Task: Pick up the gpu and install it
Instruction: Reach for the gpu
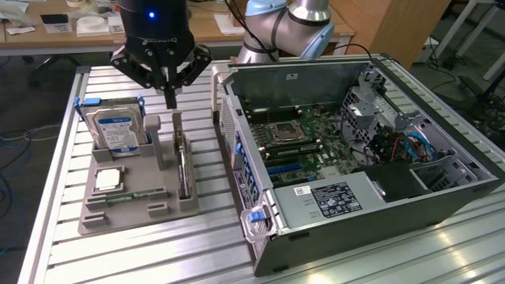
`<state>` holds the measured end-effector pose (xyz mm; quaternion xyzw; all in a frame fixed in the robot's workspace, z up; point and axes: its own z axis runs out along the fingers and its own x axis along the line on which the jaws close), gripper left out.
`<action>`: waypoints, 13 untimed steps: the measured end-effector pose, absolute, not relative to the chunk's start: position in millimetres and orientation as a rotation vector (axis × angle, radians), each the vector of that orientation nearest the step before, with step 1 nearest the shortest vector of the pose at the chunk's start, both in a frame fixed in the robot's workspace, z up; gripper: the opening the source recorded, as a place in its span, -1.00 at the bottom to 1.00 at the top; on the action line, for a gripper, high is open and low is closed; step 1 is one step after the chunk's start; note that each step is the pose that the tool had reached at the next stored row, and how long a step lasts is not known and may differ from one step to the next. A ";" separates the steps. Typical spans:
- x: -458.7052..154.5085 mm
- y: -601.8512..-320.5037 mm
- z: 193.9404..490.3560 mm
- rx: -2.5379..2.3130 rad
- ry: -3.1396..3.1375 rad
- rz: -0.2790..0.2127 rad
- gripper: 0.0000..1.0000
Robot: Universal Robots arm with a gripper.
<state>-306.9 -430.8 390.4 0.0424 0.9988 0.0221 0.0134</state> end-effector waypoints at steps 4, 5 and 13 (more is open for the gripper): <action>-309.1 -432.6 388.4 0.132 3.111 0.069 -0.79; -309.7 -433.1 388.0 0.132 3.111 0.069 -0.79; -311.6 -439.2 385.0 0.132 3.111 0.069 -0.79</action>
